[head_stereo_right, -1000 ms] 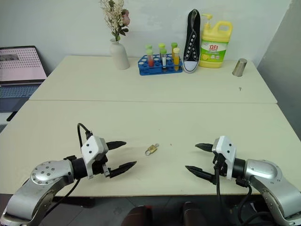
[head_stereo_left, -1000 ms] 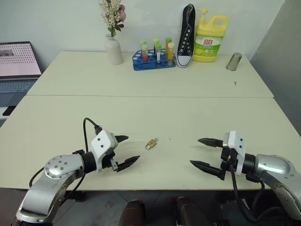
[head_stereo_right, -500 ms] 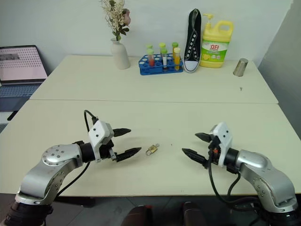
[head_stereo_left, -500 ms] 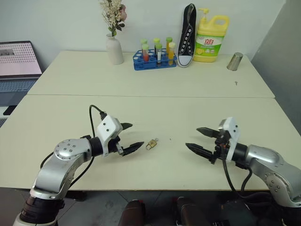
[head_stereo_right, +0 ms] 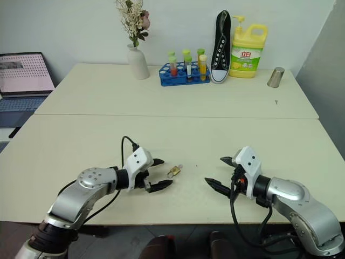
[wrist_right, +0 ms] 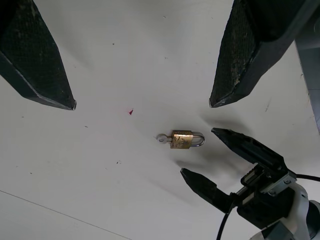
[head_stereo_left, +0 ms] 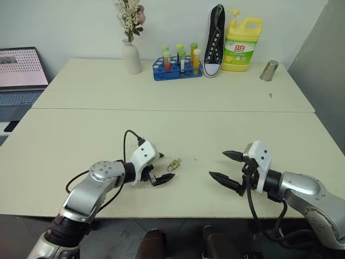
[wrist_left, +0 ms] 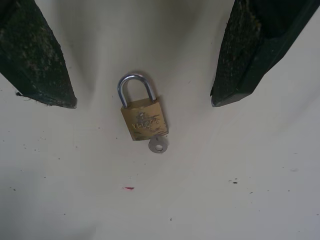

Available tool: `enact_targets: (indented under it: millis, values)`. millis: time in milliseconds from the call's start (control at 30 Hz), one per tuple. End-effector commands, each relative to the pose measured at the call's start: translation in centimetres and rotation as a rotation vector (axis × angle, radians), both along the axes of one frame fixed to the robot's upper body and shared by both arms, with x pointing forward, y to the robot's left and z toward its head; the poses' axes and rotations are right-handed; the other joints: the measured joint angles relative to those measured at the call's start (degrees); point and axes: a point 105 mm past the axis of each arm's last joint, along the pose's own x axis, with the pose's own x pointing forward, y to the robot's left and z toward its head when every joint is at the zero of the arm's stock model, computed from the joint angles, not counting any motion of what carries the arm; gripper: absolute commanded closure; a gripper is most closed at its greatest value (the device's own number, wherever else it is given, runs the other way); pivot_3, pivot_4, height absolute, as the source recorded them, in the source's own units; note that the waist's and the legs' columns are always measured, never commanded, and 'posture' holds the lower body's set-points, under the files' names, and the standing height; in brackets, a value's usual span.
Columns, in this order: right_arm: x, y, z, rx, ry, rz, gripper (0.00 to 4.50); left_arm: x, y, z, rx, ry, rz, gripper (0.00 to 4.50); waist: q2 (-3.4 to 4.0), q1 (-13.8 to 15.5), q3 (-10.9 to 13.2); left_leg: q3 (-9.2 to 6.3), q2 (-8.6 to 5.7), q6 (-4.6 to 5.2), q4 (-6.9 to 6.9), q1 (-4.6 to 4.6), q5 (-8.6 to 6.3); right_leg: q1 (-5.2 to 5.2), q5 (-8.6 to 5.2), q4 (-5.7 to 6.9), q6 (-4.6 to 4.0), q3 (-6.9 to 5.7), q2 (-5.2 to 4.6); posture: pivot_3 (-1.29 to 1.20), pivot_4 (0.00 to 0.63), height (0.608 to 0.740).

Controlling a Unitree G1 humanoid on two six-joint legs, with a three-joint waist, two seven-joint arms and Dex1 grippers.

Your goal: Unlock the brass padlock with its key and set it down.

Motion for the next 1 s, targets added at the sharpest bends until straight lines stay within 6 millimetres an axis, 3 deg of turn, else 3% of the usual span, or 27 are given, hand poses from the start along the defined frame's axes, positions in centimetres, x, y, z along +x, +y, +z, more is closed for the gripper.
enact_targets:
  millis: [33, 500, 600, 900, 1000]
  values:
    - [-0.5, 0.2, 0.6, -0.011, -0.038, 0.007, 0.03, 0.7, -0.6, 0.4, 0.003, -0.027, 0.008, 0.0, 0.0, 0.0, 0.0, -0.01, 0.01, 0.0, -0.01, 0.0, 0.0, 0.0, 0.0, 0.0, 0.0, -0.01, 0.0, 0.0, 0.15, 0.74]
    - [-0.7, 0.5, 0.8, -0.013, -0.046, 0.013, 0.03, 0.7, -1.5, -0.7, 0.008, 0.047, 0.009, 0.0, -0.01, -0.01, -0.01, -0.03, 0.0, 0.0, 0.0, 0.01, 0.0, 0.01, 0.0, 0.01, 0.0, -0.01, 0.01, 0.0, 0.15, 0.74]
    - [-0.8, 0.4, 0.7, -0.02, -0.048, 0.013, 0.0, 0.6, -1.5, -1.2, 0.031, 0.065, 0.012, 0.61, -0.01, -0.01, -0.01, -0.02, 0.0, 0.0, 0.0, 0.01, 0.0, 0.01, 0.0, 0.01, 0.0, -0.01, 0.01, 0.0, 0.15, 0.74]
    - [-0.9, 0.4, 0.8, -0.028, -0.053, 0.011, 0.0, 0.6, -1.5, -1.6, 0.056, 0.077, 0.002, 3.53, -0.01, -0.01, -0.02, -0.02, -0.01, 0.0, 0.0, 0.01, 0.0, 0.01, 0.0, 0.0, 0.0, -0.01, 0.01, 0.0, 0.15, 0.74]
    - [-1.0, 0.4, 0.8, -0.03, -0.054, 0.01, 0.0, 0.5, -1.6, -1.6, 0.059, 0.073, -0.02, 3.54, -0.01, 0.0, -0.03, -0.02, -0.01, 0.0, 0.0, 0.01, 0.0, 0.02, 0.0, 0.0, 0.0, 0.0, 0.0, 0.0, 0.15, 0.74]
